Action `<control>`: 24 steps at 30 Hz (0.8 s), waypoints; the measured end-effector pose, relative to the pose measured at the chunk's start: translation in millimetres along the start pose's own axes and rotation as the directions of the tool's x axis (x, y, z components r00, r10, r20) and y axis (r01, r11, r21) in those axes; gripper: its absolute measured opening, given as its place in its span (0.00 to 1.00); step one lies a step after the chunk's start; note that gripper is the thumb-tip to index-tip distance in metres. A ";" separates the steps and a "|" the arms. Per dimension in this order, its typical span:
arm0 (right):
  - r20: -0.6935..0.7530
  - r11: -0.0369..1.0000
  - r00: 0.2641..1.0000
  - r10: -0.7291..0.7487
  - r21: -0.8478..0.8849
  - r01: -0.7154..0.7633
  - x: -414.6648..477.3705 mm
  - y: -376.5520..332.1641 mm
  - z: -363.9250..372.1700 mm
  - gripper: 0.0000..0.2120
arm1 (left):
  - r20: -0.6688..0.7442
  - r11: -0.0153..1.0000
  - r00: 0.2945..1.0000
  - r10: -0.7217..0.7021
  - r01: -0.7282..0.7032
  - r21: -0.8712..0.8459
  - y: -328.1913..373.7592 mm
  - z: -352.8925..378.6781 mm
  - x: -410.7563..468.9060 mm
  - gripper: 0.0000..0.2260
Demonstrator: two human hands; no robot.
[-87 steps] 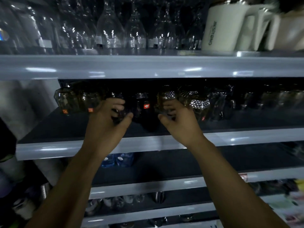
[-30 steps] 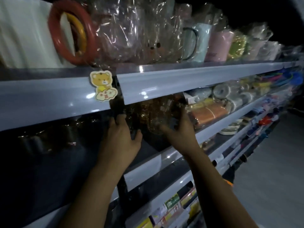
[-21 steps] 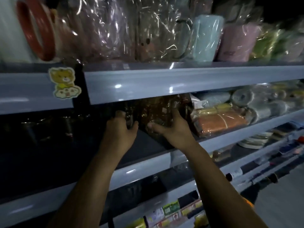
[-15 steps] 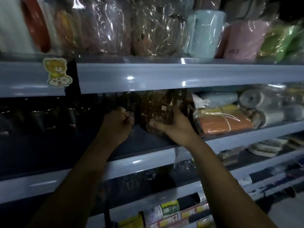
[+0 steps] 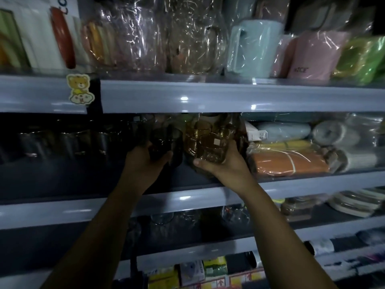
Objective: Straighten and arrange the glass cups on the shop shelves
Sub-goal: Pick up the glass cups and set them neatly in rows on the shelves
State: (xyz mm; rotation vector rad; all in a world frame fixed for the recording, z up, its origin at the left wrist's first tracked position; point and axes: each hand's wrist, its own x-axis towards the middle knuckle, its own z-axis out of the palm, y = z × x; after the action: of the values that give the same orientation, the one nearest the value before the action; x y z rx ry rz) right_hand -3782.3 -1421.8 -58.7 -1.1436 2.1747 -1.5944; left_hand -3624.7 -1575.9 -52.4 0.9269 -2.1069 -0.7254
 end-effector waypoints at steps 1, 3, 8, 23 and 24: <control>-0.018 1.000 1.000 -0.010 0.003 0.010 -0.1 1.2 2.4 0.41 | -0.007 1.000 1.000 0.003 -0.003 -0.030 -3.3 2.3 0.6 0.14; -0.052 1.000 0.999 -0.017 0.013 0.017 -1.1 1.5 4.3 0.40 | 0.001 0.988 1.000 0.010 -0.010 -0.153 -11.0 5.6 2.8 0.14; -0.094 0.994 0.995 0.024 0.107 -0.014 -2.1 4.3 -6.9 0.35 | 0.049 0.852 0.994 -0.098 0.110 -0.512 -11.1 3.8 -0.2 0.10; -0.107 0.923 0.993 0.047 0.384 -0.003 -27.4 -21.9 -1.7 0.24 | 0.184 0.654 0.947 -0.263 0.316 -0.687 0.5 -31.9 -16.3 0.14; -0.088 0.908 0.994 0.059 0.418 -0.017 -30.0 -26.7 1.8 0.25 | 0.155 0.642 0.958 -0.242 0.278 -0.714 3.1 -36.1 -22.2 0.11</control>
State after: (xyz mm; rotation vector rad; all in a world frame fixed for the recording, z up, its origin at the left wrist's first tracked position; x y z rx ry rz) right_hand -3748.8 -1405.5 -43.8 -0.8999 1.7640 -2.0068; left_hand -3586.9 -1563.9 -37.3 0.7424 -1.4720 -1.6093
